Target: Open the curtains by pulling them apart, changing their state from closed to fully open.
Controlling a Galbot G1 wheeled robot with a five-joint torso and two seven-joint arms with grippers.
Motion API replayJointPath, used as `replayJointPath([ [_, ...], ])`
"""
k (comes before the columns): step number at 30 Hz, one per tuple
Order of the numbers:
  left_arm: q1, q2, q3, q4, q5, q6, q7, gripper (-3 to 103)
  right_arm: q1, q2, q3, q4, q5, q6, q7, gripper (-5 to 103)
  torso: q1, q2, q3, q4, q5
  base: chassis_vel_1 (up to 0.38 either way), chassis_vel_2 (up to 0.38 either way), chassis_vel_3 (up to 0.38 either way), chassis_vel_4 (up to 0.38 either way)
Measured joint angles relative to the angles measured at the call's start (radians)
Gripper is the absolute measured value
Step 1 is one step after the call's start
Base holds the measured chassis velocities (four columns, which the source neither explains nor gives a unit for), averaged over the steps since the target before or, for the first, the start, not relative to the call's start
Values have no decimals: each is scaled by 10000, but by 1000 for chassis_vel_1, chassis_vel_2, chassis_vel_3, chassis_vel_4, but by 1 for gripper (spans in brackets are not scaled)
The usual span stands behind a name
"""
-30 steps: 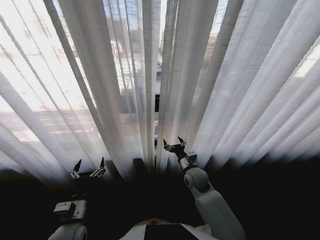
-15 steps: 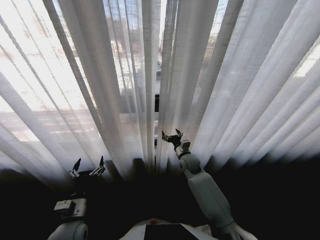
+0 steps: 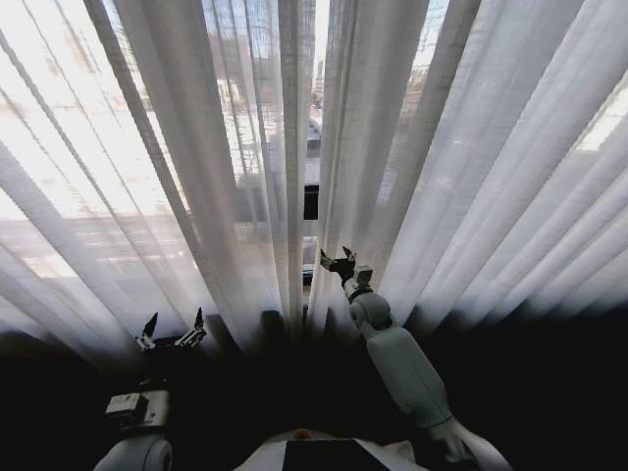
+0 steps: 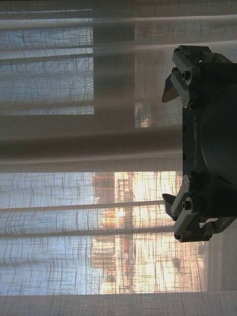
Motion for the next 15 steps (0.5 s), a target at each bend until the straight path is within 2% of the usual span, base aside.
replayJointPath([
  [1,1,-2,2,0,2,-1,2,100,-6,-1,4,10,0,0,2,73,0,0,0,0,0,0,0,0,0],
  [4,51,-18,19,-50,36,-44,22,100,-161,-44,45,242,-2,6,11,57,1,0,0,0,0,0,0,0,0],
  [5,51,-18,19,-50,36,-44,22,100,-161,-44,45,242,-2,6,11,57,1,0,0,0,0,0,0,0,0],
  [9,108,-27,27,-53,60,-155,26,100,-269,-57,58,404,-12,14,12,35,0,1,0,0,0,0,0,0,0],
  [12,124,-30,29,-53,63,-175,26,100,-294,-60,58,454,-14,15,14,35,0,0,0,0,0,0,0,0,0],
  [13,141,-39,31,-53,64,-195,26,100,-331,-82,55,560,-15,14,15,24,0,1,0,1,0,0,0,0,0],
  [15,142,-40,31,-60,64,-201,28,100,-356,-117,52,667,-15,14,20,14,0,1,0,0,0,0,0,0,0],
])
